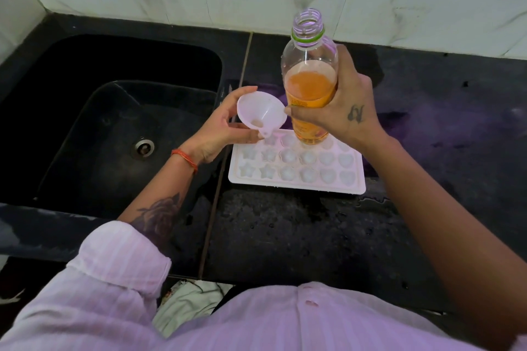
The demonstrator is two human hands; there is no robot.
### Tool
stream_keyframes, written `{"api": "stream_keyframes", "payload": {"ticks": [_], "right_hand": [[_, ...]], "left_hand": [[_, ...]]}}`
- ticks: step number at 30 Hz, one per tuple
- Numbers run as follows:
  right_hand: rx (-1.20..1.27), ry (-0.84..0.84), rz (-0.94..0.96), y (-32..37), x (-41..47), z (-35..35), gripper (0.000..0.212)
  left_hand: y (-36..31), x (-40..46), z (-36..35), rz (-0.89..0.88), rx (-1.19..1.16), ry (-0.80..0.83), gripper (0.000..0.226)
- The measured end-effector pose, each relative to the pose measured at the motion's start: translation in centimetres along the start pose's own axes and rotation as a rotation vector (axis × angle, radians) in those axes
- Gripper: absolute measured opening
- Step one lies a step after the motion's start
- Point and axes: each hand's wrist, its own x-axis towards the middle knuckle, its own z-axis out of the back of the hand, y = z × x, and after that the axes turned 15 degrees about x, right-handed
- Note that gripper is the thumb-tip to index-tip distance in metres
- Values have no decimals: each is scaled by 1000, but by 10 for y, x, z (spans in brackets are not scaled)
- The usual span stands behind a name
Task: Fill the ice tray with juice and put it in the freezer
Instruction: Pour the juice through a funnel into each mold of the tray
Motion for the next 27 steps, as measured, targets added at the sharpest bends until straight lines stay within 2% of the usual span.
{"api": "stream_keyframes", "payload": {"ticks": [6,13,17,23,27], "right_hand": [[-62,19,14,4,6,-2,86],[-327,57,17,-1,11,16,80],[-472,133,25,-9,10,21,76],[-673,288,15,-26,6,21,75],[-773,341,8,-34,4,19,72]], "left_hand": [[4,1,8,70,-27,-42,78],[10,-3,10,105,-51,-41,74],[8,-5,12,113,-50,-32,72],[5,-7,12,141,-21,-24,84],[2,-9,15,147,-14,-5,82]]}}
